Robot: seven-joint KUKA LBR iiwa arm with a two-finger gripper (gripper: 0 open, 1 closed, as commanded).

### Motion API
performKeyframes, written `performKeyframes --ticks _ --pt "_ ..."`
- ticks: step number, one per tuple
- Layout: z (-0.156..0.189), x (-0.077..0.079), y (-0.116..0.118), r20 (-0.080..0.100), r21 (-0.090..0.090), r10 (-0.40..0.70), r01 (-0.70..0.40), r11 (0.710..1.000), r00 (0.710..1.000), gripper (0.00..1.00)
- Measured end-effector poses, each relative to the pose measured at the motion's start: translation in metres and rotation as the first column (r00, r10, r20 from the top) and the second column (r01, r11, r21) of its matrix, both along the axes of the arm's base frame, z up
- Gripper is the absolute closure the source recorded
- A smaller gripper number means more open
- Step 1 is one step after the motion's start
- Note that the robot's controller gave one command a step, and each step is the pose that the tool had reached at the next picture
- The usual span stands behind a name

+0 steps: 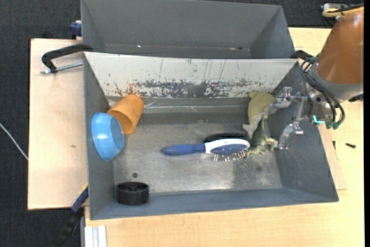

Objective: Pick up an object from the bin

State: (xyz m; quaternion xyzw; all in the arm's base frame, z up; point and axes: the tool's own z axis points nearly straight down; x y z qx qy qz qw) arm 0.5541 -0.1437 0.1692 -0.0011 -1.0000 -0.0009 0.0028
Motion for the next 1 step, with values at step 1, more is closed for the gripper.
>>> performKeyframes --ticks 1 --pt "-0.0963 0.0155 0.0732 0.003 0.002 0.118 -0.118 0.993 0.993 0.00"
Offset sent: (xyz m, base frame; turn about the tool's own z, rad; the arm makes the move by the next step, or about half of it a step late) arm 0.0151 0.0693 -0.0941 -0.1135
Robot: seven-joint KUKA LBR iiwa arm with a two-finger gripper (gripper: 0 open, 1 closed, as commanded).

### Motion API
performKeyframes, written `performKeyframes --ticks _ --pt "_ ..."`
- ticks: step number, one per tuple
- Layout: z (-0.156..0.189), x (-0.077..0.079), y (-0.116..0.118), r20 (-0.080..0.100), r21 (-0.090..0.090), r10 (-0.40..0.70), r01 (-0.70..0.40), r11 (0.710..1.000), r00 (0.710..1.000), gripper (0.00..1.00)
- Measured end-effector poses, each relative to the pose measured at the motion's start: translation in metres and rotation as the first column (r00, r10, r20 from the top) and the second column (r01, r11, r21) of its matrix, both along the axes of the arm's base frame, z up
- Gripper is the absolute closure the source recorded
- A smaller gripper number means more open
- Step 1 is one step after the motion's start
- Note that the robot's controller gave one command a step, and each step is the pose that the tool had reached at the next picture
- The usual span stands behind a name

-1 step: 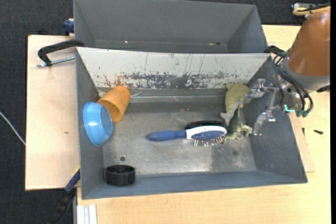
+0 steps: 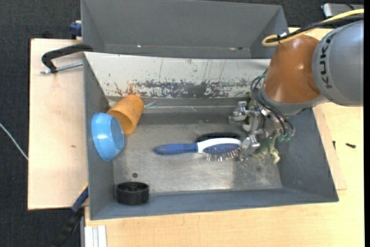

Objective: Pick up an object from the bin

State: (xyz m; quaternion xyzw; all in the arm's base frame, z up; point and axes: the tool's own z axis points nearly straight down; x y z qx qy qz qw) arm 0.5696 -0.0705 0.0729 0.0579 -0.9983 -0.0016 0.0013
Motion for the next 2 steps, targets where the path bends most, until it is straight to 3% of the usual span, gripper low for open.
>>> performKeyframes --ticks 1,2 --pt "0.003 0.001 -0.003 0.005 -0.002 -0.003 0.003 1.000 1.000 1.00" --pt "0.095 0.005 -0.003 0.018 -0.002 -0.036 0.036 0.999 0.999 1.00"
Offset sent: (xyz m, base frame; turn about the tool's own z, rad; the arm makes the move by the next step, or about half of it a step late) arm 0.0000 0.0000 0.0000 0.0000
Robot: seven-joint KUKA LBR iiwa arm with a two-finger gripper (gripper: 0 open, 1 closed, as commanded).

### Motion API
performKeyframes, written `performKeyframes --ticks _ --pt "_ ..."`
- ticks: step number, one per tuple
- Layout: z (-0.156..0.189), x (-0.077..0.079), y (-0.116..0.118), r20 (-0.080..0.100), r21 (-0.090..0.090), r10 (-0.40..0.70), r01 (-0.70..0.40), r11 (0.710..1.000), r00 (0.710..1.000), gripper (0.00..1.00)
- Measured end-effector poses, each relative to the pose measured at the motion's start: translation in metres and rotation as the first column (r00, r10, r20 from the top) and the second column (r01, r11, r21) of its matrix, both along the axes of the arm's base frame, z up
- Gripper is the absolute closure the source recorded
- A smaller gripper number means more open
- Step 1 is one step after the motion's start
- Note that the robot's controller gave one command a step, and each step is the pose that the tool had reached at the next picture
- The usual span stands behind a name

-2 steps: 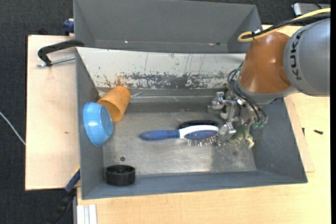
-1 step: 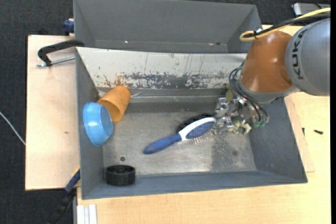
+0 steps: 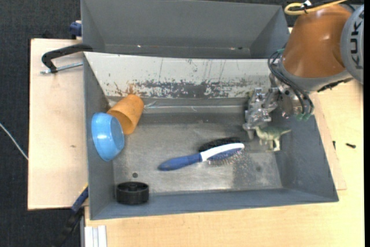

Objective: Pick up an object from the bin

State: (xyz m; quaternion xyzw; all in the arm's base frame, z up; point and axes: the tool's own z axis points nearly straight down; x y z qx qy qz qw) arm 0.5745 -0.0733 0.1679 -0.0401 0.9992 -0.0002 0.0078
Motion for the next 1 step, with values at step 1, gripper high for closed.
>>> performKeyframes --ticks 1 --pt "-0.0052 -0.0022 0.0000 -0.010 0.000 0.000 0.000 1.000 1.000 0.00"
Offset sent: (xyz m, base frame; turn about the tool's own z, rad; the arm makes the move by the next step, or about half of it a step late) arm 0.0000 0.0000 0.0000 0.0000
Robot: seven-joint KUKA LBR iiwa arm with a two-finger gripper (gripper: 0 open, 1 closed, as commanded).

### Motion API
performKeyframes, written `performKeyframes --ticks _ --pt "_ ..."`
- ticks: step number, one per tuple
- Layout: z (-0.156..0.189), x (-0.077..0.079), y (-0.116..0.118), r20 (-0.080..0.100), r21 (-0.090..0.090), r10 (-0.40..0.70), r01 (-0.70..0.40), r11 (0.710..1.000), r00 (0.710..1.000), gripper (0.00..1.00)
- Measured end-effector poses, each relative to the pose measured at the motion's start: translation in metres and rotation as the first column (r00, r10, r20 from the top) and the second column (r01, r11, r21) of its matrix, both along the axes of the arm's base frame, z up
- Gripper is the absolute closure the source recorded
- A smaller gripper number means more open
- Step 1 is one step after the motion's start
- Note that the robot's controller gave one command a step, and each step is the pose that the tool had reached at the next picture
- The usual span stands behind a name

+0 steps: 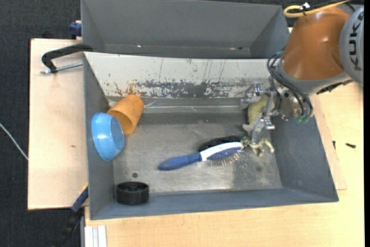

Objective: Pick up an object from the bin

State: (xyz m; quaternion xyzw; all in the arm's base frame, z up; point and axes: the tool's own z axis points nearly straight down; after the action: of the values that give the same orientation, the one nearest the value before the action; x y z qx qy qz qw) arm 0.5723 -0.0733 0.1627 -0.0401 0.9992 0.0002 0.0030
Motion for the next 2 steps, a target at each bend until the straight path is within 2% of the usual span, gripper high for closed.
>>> performKeyframes --ticks 1,2 --pt "-0.0839 -0.0375 0.0327 -0.016 0.001 -0.022 0.022 1.000 1.000 0.00" --pt "-0.0800 -0.0346 0.0316 -0.006 0.000 -0.024 0.024 1.000 1.000 1.00"
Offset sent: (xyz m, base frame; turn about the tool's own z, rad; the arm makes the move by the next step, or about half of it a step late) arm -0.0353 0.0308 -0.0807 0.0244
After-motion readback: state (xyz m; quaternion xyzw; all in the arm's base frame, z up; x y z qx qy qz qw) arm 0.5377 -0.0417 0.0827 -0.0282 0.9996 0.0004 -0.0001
